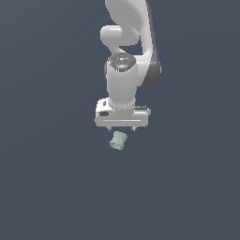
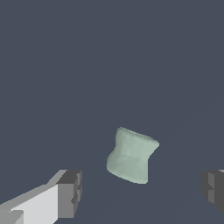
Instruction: Pick up the object and move it to a goal position.
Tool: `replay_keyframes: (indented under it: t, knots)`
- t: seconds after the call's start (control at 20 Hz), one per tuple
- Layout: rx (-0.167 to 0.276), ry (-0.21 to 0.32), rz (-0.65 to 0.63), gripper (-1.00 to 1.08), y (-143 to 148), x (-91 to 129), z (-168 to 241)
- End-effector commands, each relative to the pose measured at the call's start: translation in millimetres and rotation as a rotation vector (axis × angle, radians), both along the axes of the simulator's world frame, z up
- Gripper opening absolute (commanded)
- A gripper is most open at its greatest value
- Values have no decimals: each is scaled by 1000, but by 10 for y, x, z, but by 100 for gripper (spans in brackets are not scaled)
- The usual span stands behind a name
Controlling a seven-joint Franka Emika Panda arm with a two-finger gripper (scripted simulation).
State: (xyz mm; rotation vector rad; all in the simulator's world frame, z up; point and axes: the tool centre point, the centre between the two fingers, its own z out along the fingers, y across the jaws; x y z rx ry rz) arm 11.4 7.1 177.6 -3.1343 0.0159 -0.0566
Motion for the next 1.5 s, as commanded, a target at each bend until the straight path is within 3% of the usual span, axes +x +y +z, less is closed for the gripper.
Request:
replay_keyframes:
  t: [0.0, 0.45, 0.8, 1.45]
  knots:
    - [0, 0, 0, 100, 0, 0, 0]
    - [-5, -20, 17, 100, 176, -3, 20]
    - [-3, -16, -3, 100, 155, -11, -31]
    - [3, 23, -243, 100, -61, -163, -653]
